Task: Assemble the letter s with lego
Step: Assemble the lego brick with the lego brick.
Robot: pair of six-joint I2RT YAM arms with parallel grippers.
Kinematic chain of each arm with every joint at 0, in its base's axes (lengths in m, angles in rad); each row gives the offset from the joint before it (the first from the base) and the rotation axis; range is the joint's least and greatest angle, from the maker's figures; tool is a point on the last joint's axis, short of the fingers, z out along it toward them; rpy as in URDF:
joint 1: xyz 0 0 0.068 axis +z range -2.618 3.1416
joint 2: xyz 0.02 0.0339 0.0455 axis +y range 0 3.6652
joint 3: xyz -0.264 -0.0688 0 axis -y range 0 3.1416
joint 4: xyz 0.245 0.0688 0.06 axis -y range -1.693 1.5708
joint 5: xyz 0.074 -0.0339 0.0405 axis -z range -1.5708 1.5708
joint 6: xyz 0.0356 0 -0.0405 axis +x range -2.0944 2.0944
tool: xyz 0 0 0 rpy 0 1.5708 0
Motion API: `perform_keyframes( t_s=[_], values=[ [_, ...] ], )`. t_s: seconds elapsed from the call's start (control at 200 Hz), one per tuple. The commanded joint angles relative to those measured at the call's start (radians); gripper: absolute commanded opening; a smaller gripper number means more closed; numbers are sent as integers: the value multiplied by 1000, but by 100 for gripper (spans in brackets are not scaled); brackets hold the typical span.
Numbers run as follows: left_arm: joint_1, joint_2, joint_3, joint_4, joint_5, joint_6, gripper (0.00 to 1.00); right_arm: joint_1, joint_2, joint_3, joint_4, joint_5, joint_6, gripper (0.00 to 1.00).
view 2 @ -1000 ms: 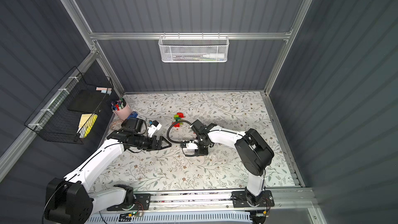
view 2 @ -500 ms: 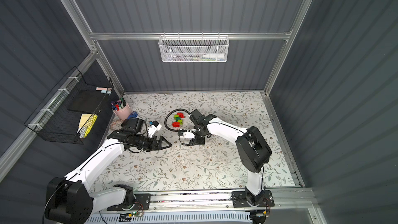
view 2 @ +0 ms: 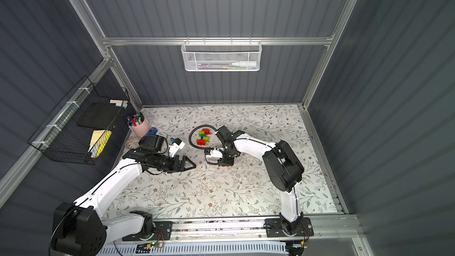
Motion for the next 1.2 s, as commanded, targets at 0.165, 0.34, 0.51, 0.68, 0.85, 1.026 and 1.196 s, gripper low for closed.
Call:
perform_keyframes(
  t_s=[0.165,0.34,0.51,0.68,0.85,1.026,1.196],
  values=[
    [3,2,14,-18,2,14,100,-10,-44,16,-27,-61,-31,27],
    [3,4,15,-17,1,16,100,-22,-46,15,-43,-47,-79,27],
    [4,8,14,-18,0,21,100,-33,-22,26,-61,-55,-155,28],
    [3,5,17,-22,-1,24,99,-42,11,57,-75,-65,-219,30],
    [3,3,17,-24,0,27,100,-47,45,99,-106,-100,-252,31],
    [3,6,17,-26,1,31,100,-48,78,134,-145,-106,-299,30],
    [3,13,17,-24,5,35,100,-48,99,152,-161,-89,-333,31]
  ],
)
